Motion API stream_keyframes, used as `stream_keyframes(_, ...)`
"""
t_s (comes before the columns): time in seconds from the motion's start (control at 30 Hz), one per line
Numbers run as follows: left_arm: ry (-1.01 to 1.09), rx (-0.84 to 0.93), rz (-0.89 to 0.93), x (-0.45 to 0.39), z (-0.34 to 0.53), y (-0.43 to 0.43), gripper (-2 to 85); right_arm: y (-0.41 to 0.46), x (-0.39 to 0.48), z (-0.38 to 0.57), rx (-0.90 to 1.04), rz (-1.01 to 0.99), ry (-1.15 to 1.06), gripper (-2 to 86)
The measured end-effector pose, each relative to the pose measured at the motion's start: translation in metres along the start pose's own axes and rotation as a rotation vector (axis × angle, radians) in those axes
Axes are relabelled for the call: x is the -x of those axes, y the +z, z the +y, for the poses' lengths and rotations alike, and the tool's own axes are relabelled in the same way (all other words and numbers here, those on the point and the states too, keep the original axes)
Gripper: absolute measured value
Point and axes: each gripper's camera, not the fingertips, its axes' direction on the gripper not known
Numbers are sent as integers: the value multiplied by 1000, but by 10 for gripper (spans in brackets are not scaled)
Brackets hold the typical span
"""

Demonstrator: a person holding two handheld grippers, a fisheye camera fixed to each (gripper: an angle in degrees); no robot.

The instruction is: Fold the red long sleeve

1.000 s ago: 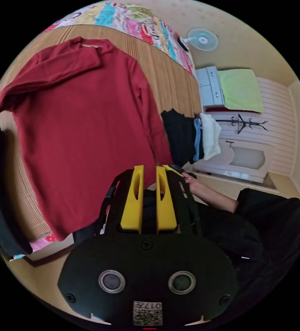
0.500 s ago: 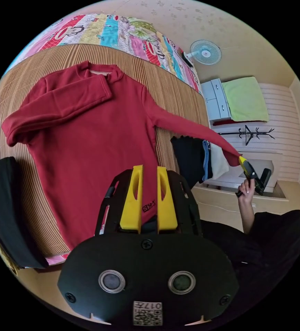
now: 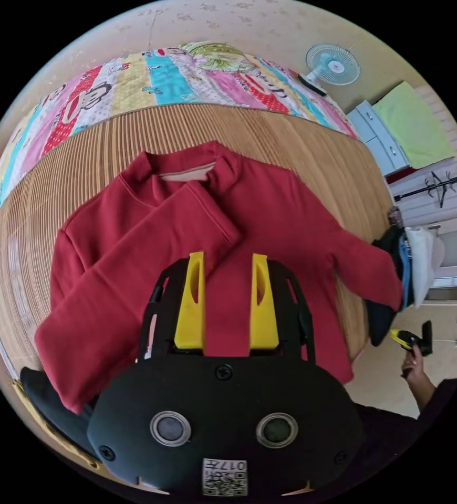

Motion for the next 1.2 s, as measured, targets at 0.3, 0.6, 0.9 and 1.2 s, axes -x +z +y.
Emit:
stream_keyframes(0.3,-29,-346,226,33,40,-89,40,-3,-2,7,26,-223,-21,4)
stream_keyframes(0.6,142,-298,683,-43,27,-55,88,24,12,0,163,-147,-76,4)
stream_keyframes(0.9,-357,-540,74,127,170,-141,90,4,-6,-25,144,-278,-93,9)
stream_keyframes(1.2,-529,-437,375,308,173,-138,141,50,39,-40,319,-268,-216,11)
